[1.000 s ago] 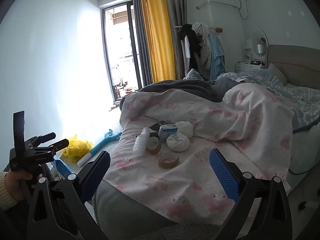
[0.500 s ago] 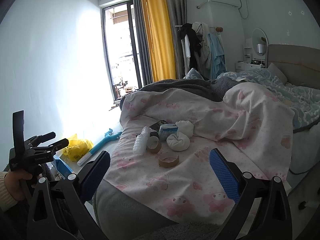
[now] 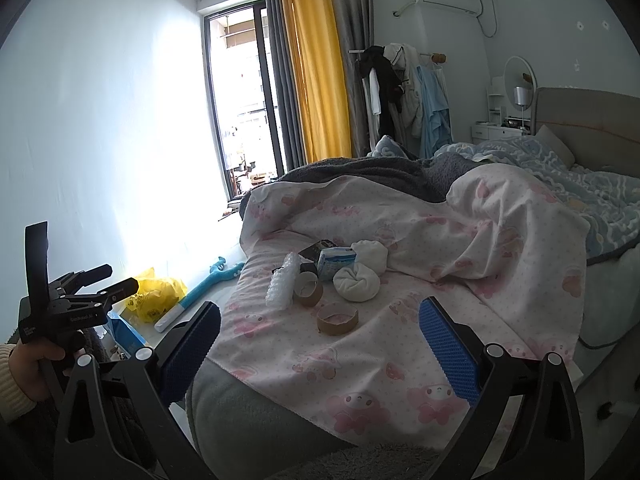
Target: Collect trash
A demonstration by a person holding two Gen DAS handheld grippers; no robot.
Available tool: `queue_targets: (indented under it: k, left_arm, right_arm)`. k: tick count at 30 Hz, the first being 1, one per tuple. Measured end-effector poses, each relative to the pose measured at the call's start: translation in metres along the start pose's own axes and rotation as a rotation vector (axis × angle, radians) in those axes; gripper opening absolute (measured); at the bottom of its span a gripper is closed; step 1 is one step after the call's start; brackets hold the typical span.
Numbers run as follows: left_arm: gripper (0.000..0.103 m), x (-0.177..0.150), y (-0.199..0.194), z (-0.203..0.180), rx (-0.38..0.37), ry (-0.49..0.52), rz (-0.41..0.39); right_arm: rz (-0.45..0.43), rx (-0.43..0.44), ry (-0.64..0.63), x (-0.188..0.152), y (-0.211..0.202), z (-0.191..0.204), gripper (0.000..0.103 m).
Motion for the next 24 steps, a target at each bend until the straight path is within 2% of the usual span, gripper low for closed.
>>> queue_targets:
  k: [24]
  left_arm:
    - [0.100, -0.0007, 0.0025, -0.0019, 0.001, 0.002, 0.000]
  right_arm:
    - [-0.001, 0.002, 0.010, -0.0004, -0.0005, -0.0046, 0.100]
Point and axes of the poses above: each gripper's, at about its wrist camera, not at the fingertips, and y roughly the way its jaws point, z to its left, x to its top, the point moved 6 cm from there along y, roughly the way its jaws point, and after that the axes turned 12 degrees about -y, right-handed, at the moved point
